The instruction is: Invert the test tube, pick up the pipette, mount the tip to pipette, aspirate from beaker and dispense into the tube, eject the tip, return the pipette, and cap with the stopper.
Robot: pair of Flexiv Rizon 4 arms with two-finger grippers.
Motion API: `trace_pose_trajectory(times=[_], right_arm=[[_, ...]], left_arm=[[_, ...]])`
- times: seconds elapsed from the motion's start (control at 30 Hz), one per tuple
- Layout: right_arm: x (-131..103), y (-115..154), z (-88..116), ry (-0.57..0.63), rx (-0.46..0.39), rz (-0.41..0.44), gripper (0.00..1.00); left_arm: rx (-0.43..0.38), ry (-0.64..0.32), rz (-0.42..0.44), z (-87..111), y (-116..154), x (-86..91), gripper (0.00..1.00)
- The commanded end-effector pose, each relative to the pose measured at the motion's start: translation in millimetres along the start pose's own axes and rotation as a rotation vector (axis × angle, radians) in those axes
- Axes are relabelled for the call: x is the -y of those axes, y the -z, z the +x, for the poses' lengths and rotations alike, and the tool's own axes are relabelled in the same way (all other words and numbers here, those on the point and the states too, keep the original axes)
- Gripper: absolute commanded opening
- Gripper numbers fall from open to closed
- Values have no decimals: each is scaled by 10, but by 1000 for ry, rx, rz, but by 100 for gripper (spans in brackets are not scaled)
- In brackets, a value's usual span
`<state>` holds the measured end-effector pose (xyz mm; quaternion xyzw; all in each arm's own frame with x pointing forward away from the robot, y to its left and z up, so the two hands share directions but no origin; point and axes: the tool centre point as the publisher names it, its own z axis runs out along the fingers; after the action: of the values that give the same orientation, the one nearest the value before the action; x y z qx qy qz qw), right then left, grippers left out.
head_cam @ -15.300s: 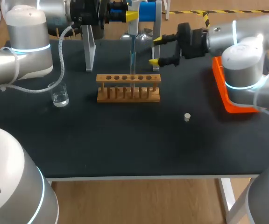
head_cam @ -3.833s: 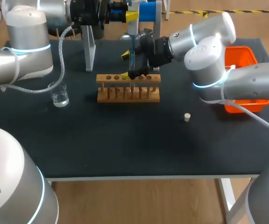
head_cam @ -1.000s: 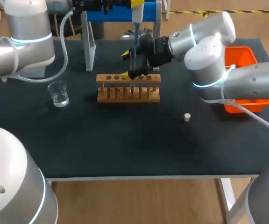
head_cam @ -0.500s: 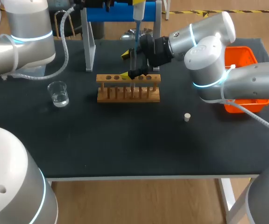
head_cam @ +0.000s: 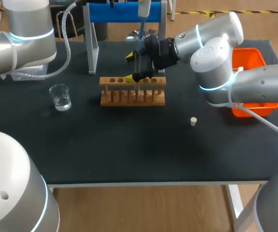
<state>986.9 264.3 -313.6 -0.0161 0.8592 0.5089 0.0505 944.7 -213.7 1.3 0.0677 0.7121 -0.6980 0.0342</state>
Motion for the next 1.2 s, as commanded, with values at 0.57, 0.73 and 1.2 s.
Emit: trace_pose_trajectory(times=[0.57,0.73,1.2], right_arm=[[0,0,-15,0,-3,2,100],[0,0,-15,0,-3,2,100],[0,0,-15,0,-3,2,100]], left_arm=[[166,22,-60,772,678,45,0],[181,32,-31,1028,705,-118,0],[239,40,45,1346,443,-522,0]])
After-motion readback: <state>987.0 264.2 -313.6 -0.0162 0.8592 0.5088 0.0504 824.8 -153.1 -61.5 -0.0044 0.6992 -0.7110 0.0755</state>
